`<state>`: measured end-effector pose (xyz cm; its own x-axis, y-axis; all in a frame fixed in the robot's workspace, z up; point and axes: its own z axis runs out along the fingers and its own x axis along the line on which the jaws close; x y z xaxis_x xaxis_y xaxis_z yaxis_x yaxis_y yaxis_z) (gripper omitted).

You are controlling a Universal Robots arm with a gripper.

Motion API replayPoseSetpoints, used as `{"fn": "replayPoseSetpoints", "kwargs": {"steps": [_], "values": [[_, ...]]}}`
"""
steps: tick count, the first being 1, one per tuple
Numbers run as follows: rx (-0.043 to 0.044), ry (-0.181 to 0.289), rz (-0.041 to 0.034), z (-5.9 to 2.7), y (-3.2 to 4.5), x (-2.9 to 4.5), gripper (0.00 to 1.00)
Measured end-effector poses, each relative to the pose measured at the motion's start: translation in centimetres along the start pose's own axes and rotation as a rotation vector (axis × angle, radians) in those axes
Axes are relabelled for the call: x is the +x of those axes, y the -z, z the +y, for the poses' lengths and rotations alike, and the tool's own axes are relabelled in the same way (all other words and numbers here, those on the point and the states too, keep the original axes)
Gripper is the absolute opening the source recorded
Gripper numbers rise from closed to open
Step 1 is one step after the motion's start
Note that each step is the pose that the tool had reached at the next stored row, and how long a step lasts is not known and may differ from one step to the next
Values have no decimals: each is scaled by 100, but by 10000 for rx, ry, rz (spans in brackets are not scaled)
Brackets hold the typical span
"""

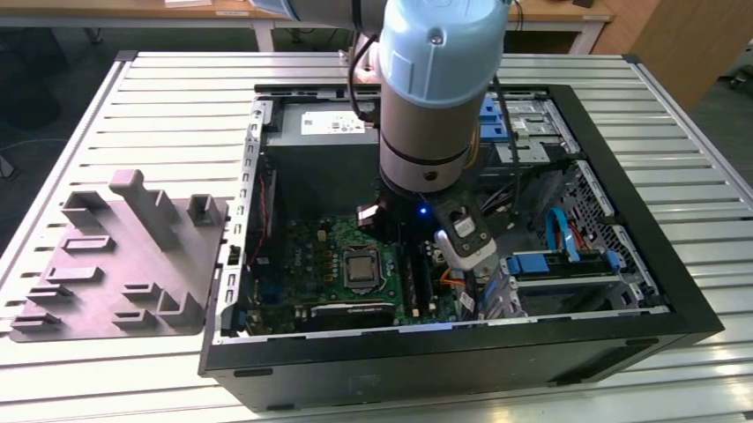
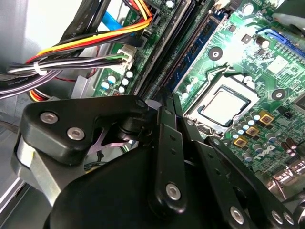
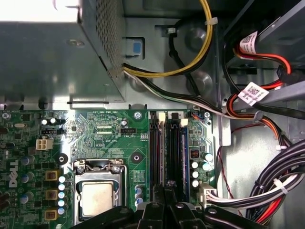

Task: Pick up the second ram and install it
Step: 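Insert the second ram into the second slot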

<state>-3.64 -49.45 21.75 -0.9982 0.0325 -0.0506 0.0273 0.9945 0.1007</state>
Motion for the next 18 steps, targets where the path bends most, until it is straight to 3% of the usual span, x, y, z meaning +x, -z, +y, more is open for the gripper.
{"fn": "replayPoseSetpoints", "kwargs": {"steps": [18], "values": [[-3, 1, -1, -7, -39, 2, 12]]}}
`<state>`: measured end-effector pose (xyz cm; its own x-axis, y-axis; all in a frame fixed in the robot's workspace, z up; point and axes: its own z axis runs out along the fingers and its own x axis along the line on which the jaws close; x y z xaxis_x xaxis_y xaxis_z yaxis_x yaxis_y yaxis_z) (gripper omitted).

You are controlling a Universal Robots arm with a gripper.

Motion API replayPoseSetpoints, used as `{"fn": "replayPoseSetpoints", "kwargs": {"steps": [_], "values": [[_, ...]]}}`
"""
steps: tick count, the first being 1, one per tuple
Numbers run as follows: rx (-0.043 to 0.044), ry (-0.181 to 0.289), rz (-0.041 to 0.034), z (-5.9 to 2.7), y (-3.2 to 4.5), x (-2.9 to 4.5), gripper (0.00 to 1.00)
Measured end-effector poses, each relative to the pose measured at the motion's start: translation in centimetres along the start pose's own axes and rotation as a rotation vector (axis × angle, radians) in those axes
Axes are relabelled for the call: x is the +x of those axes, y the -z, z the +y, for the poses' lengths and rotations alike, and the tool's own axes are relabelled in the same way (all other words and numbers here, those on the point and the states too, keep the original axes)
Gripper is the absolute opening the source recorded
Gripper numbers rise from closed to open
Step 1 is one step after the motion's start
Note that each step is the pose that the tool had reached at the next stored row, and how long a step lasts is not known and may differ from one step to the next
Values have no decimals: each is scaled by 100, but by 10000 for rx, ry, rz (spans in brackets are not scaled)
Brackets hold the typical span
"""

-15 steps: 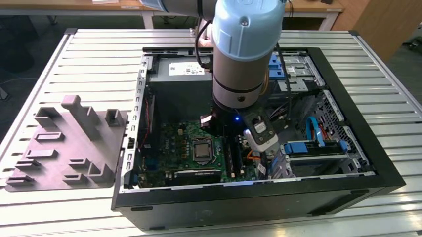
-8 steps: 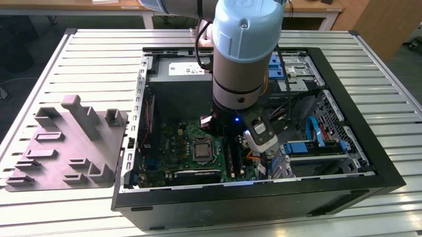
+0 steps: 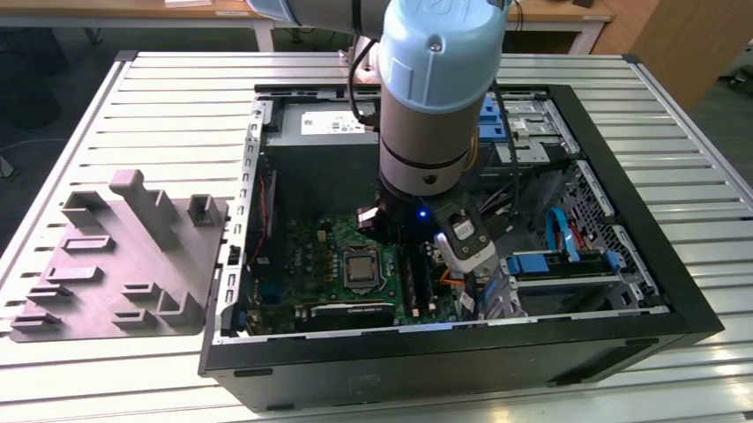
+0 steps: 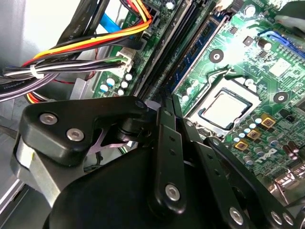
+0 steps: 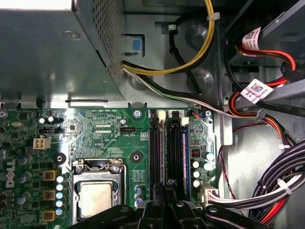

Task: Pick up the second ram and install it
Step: 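Insert the second ram into the second slot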

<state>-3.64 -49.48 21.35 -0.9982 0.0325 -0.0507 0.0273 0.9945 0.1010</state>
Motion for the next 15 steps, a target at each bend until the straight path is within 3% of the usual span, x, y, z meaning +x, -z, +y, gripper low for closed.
{"fn": "replayPoseSetpoints", "kwargs": {"steps": [15], "values": [[3, 0, 1, -2, -20, 1, 12]]}}
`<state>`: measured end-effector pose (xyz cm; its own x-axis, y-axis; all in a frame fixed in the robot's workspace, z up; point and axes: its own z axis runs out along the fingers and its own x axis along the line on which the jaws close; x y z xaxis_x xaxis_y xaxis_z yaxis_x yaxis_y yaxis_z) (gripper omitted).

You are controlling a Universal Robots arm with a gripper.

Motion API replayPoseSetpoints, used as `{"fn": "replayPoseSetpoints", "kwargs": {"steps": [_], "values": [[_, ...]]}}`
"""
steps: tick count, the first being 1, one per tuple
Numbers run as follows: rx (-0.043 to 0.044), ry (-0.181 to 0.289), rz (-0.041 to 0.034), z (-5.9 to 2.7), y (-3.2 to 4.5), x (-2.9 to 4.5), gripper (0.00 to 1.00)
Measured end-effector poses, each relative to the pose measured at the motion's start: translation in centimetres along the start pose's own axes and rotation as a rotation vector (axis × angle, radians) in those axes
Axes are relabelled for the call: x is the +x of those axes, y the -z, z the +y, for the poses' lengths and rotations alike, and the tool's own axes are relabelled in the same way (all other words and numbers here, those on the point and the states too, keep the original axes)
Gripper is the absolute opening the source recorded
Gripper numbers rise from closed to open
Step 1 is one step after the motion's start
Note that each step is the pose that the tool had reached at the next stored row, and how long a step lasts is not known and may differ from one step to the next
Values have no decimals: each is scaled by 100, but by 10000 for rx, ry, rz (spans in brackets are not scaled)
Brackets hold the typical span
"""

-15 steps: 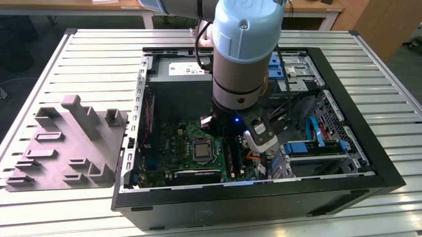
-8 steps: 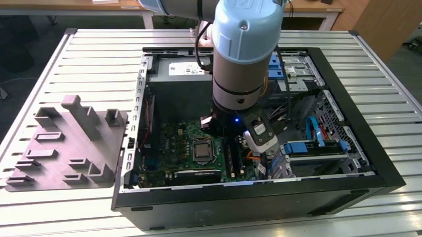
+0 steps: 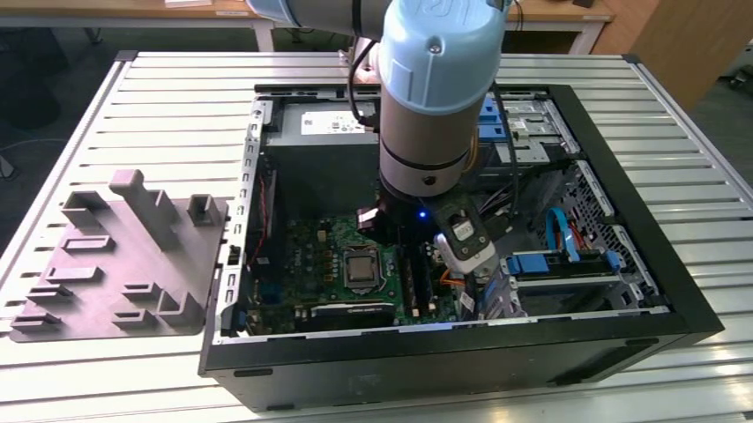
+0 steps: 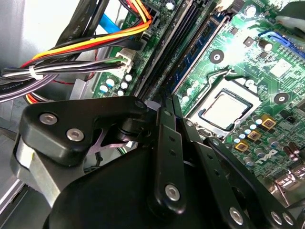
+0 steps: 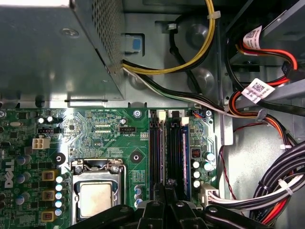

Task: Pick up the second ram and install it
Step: 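Insert the second ram into the second slot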

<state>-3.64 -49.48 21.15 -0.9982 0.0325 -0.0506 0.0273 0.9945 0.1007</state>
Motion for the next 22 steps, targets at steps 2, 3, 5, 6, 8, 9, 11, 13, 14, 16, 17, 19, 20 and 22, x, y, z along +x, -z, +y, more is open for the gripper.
{"fn": "replayPoseSetpoints", "kwargs": {"steps": [2, 3, 5, 6, 8, 9, 11, 13, 14, 16, 17, 19, 20, 22], "values": [[3, 0, 1, -1, -3, 0, 12], [2, 0, 1, -1, -4, 0, 12], [0, 0, 0, 0, -6, 0, 12], [-1, 0, 0, 0, -6, 0, 12], [0, 0, 0, -1, -6, 0, 12], [-6, -1, -1, 0, -8, 0, 13], [-9, 0, -2, 0, -10, 0, 19], [-12, 0, -4, 1, -12, 0, 25], [-8, 0, -3, 0, -11, 0, 25], [2, 0, 1, 1, 8, 0, 25], [-1, -1, -1, 3, 28, -1, 25], [-2, 0, -1, 9, 86, -4, 25], [-2, -1, -1, 13, 119, -6, 25], [-2, 0, -1, 19, 187, -9, 25]]}}
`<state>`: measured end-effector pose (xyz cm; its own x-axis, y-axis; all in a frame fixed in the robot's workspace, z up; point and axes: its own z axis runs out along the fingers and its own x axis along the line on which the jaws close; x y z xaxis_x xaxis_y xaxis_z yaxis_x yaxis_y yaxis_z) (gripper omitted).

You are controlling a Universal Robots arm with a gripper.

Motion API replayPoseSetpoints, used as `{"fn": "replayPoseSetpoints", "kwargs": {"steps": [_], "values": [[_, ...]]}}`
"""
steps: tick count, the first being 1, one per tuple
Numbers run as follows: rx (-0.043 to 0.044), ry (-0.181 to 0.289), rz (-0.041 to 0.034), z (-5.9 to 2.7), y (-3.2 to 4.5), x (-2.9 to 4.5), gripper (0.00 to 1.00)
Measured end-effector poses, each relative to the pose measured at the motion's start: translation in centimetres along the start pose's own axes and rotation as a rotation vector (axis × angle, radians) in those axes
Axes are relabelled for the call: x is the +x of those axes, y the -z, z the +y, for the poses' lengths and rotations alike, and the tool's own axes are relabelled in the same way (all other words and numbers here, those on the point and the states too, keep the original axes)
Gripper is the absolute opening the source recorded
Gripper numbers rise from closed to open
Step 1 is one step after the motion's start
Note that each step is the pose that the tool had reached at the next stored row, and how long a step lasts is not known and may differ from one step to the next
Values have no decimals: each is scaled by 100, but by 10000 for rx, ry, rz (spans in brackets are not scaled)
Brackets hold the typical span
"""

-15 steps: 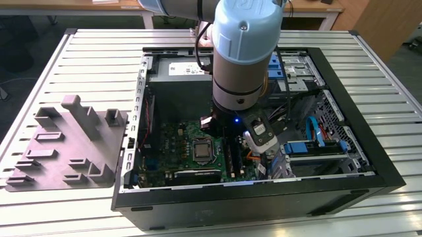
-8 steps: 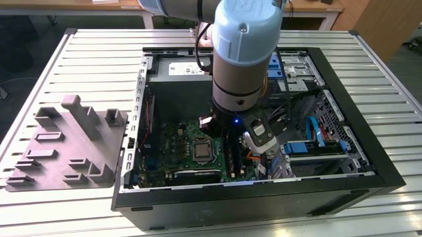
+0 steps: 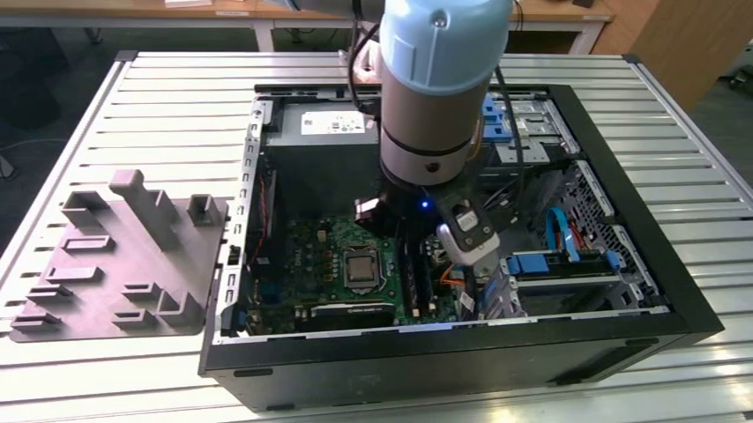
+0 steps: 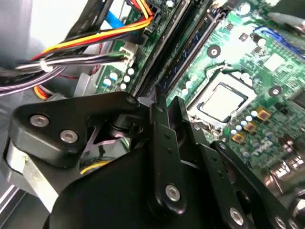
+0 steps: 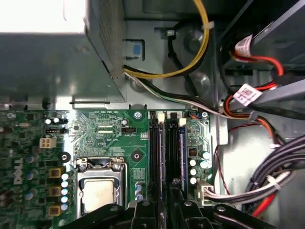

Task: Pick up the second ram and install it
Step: 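Insert the second ram into the second slot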

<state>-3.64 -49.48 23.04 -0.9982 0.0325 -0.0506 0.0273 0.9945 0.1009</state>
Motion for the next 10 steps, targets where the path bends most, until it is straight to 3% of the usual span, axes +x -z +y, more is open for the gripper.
{"fn": "replayPoseSetpoints", "kwargs": {"steps": [4, 10], "values": [[30, 3, 0, 9, 91, -5, 25], [74, 4, -2, 9, 94, -5, 25]]}}
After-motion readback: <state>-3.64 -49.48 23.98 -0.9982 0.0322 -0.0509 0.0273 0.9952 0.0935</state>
